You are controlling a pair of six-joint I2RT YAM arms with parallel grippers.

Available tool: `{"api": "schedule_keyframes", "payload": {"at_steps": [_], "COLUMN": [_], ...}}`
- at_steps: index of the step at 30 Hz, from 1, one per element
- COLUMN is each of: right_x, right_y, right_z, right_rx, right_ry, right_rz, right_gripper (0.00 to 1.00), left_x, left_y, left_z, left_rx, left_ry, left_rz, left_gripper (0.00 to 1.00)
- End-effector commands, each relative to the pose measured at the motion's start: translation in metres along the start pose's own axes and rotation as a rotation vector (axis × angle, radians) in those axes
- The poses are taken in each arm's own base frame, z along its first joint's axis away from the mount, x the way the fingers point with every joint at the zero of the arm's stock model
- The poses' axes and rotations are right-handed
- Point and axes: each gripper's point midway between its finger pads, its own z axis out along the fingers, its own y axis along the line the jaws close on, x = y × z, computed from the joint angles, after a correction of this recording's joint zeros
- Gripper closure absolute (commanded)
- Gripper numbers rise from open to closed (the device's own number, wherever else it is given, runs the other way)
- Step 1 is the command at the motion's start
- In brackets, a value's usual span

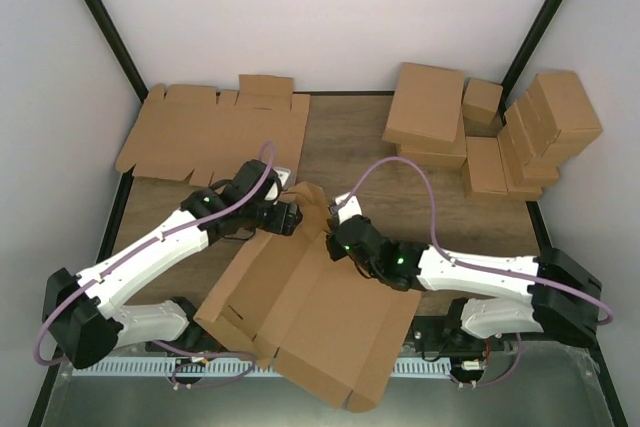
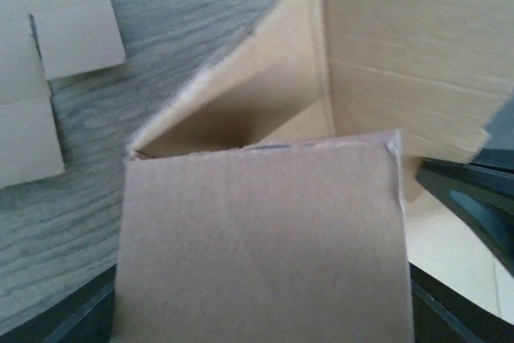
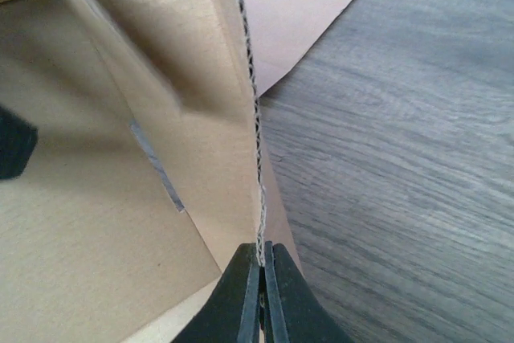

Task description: Fold the paper box

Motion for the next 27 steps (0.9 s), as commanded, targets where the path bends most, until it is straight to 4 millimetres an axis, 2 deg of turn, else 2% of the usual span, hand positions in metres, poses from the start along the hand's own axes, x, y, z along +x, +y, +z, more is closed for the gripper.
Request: {"api": "schedule_keyframes", "payload": {"at_steps": [1, 3, 6, 13, 17, 21, 24, 27], "right_x": [-0.023, -0.025, -0.027, -0.016, -0.018, -0.023, -0.023, -0.023], "right_y": [-0.012, -0.016, -0.014, -0.012, -0.02, -0.027, -0.028, -0.03], "right_z": [-0.018, -0.024, -0.033, -0.038, -0.04, -0.043, -0.044, -0.042], "right_rx": [0.036, 0.032, -0.005, -0.048, -0.006, 0.026, 0.032, 0.044], "right_ry": [-0.105, -0.116, -0.115, -0.079, -0.096, -0.117, -0.128, -0.139], "right_rz": [-0.004, -0.024, -0.026, -0.021, -0.066, -0.086, -0.1, -0.12], "right_gripper": [0.99, 0.99, 0.99, 0.99, 0.99, 0.99, 0.99, 0.99], "left_x": [-0.028, -0.025, -0.022, -0.025, -0.021, -0.019, -0.018, -0.014], "left_y": [0.003, 0.005, -0.002, -0.019, -0.014, -0.011, -0.02, -0.037], "left_z": [-0.007, -0.003, 0.002, 0.002, 0.001, -0.007, -0.014, -0.019], "left_rx": [-0.043, -0.058, -0.014, 0.064, 0.025, -0.009, 0.029, 0.134], "left_ry": [-0.09, -0.067, -0.044, -0.054, -0.009, 0.027, 0.033, 0.041], "left_rz": [0.015, 0.028, 0.042, 0.071, 0.126, 0.155, 0.153, 0.147], "left_gripper": [0.27, 0.27, 0.28, 0.27, 0.22, 0.21, 0.21, 0.2]}}
